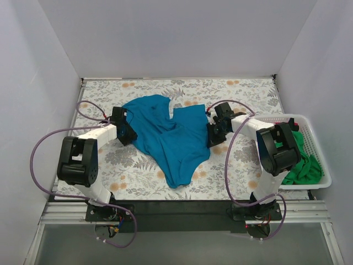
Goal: Fold and stack the t-shirts
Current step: Flatten the tshirt out
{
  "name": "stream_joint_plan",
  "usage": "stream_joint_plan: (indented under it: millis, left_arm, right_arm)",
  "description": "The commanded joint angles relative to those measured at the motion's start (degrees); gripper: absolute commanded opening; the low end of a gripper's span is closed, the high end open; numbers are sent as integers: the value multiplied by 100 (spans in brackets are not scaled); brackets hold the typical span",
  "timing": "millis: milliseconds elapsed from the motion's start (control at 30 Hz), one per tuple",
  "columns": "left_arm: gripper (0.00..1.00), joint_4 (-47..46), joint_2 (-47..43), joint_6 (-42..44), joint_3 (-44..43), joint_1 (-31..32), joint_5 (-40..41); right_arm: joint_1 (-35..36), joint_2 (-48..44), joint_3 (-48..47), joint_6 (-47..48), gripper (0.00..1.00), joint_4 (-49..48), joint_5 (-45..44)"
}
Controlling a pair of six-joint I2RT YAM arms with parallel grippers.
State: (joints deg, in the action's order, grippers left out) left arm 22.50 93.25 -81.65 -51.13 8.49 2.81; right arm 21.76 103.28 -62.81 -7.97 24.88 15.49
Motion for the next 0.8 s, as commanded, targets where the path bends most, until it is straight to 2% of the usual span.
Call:
stream_joint_plan:
  millis: [0, 67, 100, 167, 200, 233, 267, 333, 367, 400, 433, 467, 500, 533, 633, 767]
  left_arm:
    - [25, -44, 412, 332, -352, 39, 176]
    - [17, -18, 781, 491, -791, 39, 439]
    - [12, -18, 956, 596, -1028, 39, 527]
    - [12, 104, 1562, 904, -1879, 39, 738]
    - [13, 149, 1791, 966, -2205, 47, 730]
    - [15, 193, 2306, 1106, -2530, 117, 712]
    - [18, 289, 2546, 1185, -3307, 179, 686]
    - [24, 499, 3038, 1527, -4137, 441, 651]
    - [25, 527, 3372, 1686, -4811, 547, 564]
    - [27, 536, 3523, 1800, -5105, 661, 519]
    - [36, 536, 3594, 1871, -5291, 871, 475]
    - [43, 449, 3621, 2028, -5415, 952, 405]
    - [51, 387, 3578, 2047, -5416, 1005, 309]
    - [65, 221, 3490, 2056, -5320, 1049, 265]
    - [84, -227, 2771, 1951, -4469, 1058, 238]
    - [89, -317, 1742, 1784, -3475, 1058, 483]
  right_arm:
    - [450, -326, 391, -12, 1, -19, 410]
    - [767, -598, 532, -3, 1, 51, 761]
    - [1221, -677, 611, 6, 1, 113, 928]
    - [1785, -792, 551, 128, 1, 341, 1480]
    - [2362, -775, 306, 190, 1, 429, 1692]
    - [2629, -679, 147, 347, 1, 647, 1860]
    - [2875, -635, -37, 427, 1, 736, 2001]
    - [3343, -486, -679, 628, 1, 973, 2011]
    - [3413, -476, -828, 638, 6, 974, 2089]
    - [3405, -459, -934, 638, 14, 974, 2099]
    - [3388, -502, -1101, 647, 26, 1001, 2012]
    - [3353, -537, -1137, 726, 44, 1088, 1724]
    - [3300, -607, -1155, 744, 49, 1115, 1590]
    - [3221, -791, -1059, 761, 52, 1141, 1485]
    - [2651, -1247, -752, 709, 56, 1115, 1229]
    - [1414, -1618, -399, 691, 56, 1089, 729]
